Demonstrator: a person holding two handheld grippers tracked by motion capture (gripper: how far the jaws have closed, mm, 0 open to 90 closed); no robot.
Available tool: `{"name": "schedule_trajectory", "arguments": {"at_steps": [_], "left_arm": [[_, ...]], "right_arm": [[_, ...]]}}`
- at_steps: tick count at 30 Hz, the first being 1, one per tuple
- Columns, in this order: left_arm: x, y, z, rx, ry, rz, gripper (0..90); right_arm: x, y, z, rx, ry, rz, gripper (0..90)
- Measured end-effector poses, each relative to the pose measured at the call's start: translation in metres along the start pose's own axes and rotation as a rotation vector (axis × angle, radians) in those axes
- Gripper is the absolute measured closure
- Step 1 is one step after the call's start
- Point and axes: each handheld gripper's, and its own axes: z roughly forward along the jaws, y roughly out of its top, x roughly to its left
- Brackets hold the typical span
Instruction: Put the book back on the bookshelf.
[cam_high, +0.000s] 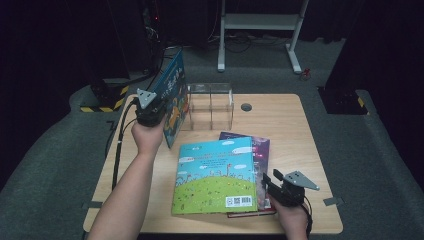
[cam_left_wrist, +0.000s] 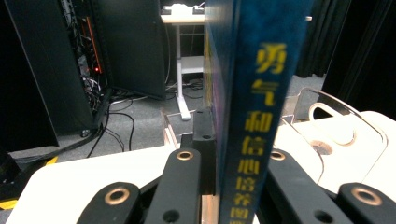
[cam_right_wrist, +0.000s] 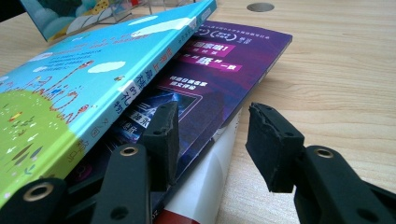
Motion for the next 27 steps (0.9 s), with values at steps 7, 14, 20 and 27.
{"name": "schedule_trajectory", "arguments": {"at_steps": [7,14,20,27], "left_arm": [[-0.001,0.008,0.004,-0.025,0.015,-0.008,83.5],[-0.002,0.014,0.008,-0.043,0.015,-0.016,83.5],[-0.003,0.012,0.014,-0.050,0.024,0.003,83.5],[-0.004,0.008,0.018,-0.079,0.024,-0.002,83.5]], "right_arm": [[-0.001,0.000,-0.001,-0.004,0.000,0.004,53.9],[-0.001,0.000,-0.001,-0.006,-0.002,0.005,54.0],[-0.002,0.000,-0.002,-0.007,-0.003,0.009,54.1],[-0.002,-0.001,-0.002,-0.007,-0.002,0.010,54.3]]}}
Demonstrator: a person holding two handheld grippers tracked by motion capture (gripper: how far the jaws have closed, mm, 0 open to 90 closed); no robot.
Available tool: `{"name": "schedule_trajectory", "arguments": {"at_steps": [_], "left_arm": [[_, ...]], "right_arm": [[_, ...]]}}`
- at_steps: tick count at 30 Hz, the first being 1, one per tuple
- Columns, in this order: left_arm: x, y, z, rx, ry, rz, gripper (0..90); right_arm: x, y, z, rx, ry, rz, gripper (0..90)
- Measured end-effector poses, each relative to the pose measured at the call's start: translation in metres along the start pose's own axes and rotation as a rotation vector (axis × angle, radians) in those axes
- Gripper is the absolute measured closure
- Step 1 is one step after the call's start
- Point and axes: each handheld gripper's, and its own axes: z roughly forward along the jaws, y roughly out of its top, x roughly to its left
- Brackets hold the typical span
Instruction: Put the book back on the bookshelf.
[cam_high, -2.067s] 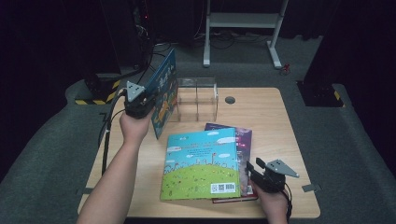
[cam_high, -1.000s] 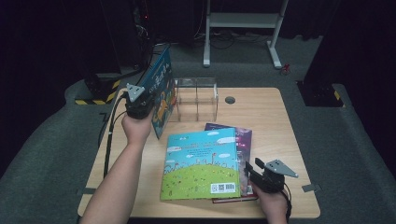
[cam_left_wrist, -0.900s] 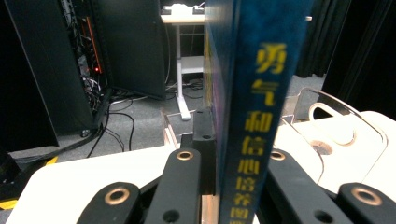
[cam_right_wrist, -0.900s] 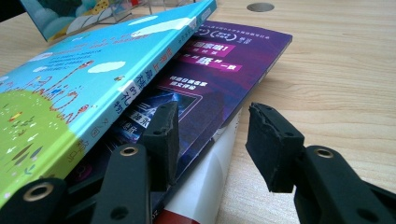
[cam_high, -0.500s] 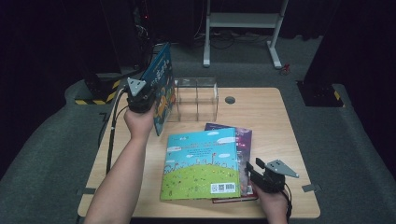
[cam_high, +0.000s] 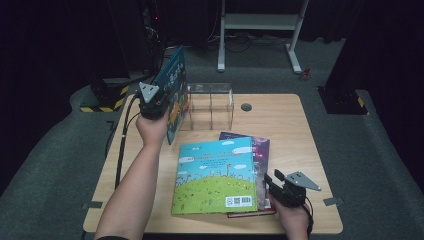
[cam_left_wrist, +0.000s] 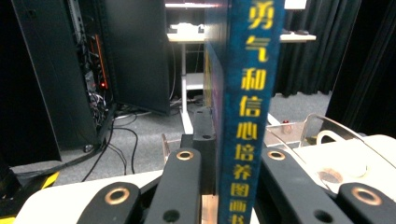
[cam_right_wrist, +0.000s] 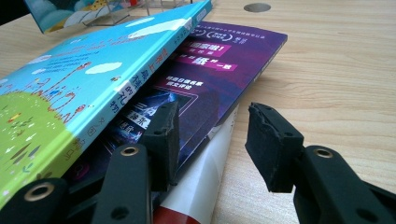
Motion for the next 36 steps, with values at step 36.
{"name": "schedule_trajectory", "arguments": {"at_steps": [36], "left_arm": [[0.018,-0.015,-0.013,0.022,-0.022,0.007,69.8]], "right_arm": [[0.003,-0.001,0.002,0.011,0.009,-0.001,54.4]]}}
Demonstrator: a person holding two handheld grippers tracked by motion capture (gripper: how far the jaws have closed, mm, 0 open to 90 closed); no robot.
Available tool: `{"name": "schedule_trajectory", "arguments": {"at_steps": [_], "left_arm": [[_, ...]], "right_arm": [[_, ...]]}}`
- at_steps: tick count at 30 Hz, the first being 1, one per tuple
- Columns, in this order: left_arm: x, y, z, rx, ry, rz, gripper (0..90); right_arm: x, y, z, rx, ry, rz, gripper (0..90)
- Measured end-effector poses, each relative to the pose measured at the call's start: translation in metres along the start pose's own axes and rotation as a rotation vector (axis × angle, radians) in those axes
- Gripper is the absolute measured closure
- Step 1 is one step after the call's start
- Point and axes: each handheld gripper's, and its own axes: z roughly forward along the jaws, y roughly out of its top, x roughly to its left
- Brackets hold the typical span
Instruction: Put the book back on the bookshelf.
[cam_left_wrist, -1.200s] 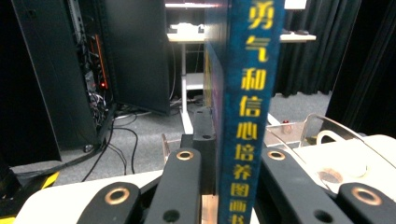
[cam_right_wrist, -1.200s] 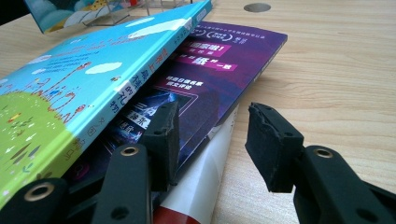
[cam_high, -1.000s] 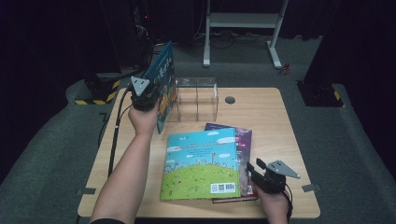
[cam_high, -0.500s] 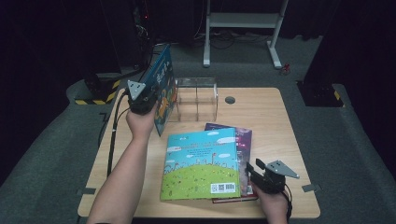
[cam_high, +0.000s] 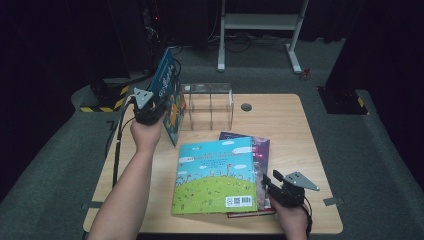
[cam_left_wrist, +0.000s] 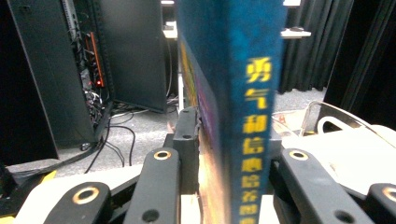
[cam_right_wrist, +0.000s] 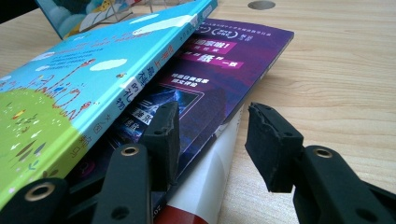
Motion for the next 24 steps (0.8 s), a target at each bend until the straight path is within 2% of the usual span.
{"name": "schedule_trajectory", "arguments": {"at_steps": [4,10,14,17,22,24], "left_arm": [[0.004,-0.001,-0.002,0.004,0.000,0.000,69.5],[0.004,-0.002,-0.003,0.012,-0.013,0.015,68.4],[0.002,-0.007,-0.004,0.018,-0.031,0.022,60.3],[0.001,-0.011,-0.007,0.028,-0.051,0.010,55.4],[0.000,-0.020,-0.015,0.061,-0.050,-0.031,46.9],[0.000,-0.023,-0.018,0.081,-0.052,-0.033,45.4]], "right_arm": [[0.000,0.000,0.000,0.001,0.001,-0.003,54.3],[0.001,0.000,0.001,0.002,-0.001,0.000,54.3],[0.001,0.000,0.001,0.001,-0.001,-0.003,54.3],[0.000,0.000,0.001,0.003,0.000,-0.001,54.2],[0.001,0.000,0.001,0.002,-0.001,-0.006,54.0],[0.001,0.000,0.001,0.003,-0.001,-0.006,53.9]]}}
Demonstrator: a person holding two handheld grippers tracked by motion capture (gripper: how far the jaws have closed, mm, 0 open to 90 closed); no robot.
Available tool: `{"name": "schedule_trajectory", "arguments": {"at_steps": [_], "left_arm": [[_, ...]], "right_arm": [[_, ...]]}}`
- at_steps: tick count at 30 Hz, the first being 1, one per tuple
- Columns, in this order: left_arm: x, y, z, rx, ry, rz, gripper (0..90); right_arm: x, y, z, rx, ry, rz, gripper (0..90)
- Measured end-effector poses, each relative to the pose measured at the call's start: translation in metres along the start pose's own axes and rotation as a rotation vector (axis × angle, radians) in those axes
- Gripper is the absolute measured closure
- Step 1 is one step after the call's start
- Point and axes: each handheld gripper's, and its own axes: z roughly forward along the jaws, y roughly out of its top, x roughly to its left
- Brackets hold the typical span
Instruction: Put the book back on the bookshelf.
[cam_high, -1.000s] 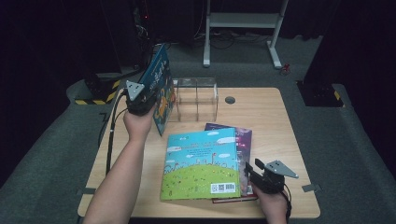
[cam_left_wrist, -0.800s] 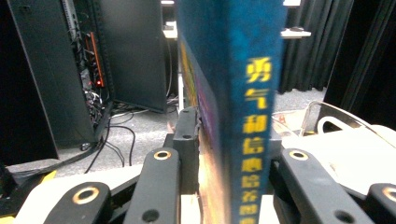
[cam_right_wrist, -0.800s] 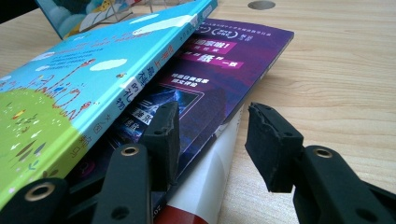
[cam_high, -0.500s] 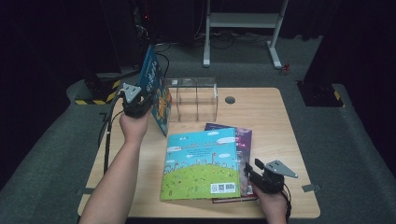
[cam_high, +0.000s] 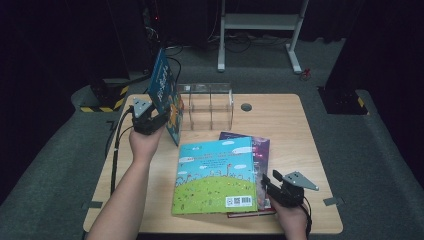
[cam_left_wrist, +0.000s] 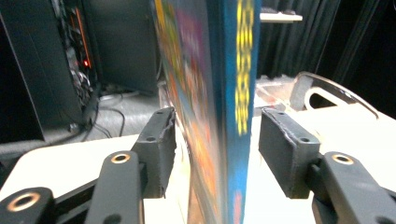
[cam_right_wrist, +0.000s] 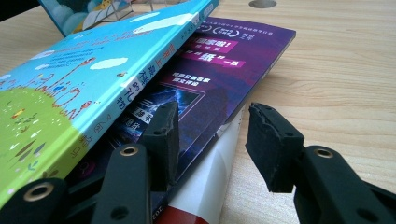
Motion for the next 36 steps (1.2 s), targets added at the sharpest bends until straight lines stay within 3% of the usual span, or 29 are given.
{"name": "schedule_trajectory", "arguments": {"at_steps": [9,14,21,31,36], "left_arm": [[-0.002,-0.026,-0.016,0.070,-0.036,-0.018,45.2],[-0.006,-0.040,-0.024,0.111,-0.057,0.023,46.2],[-0.005,-0.059,-0.040,0.120,-0.062,0.035,47.6],[-0.004,-0.089,-0.052,0.205,-0.081,0.036,45.5],[-0.008,-0.101,-0.059,0.257,-0.099,0.065,45.1]], "right_arm": [[0.000,0.001,0.000,0.001,0.000,-0.003,53.7],[0.000,0.001,0.000,0.002,-0.002,-0.003,53.6],[0.001,0.001,0.001,0.006,-0.002,-0.006,53.6],[0.002,0.001,0.002,0.009,0.001,-0.013,53.7],[0.002,0.001,0.002,0.011,0.001,-0.012,53.7]]}}
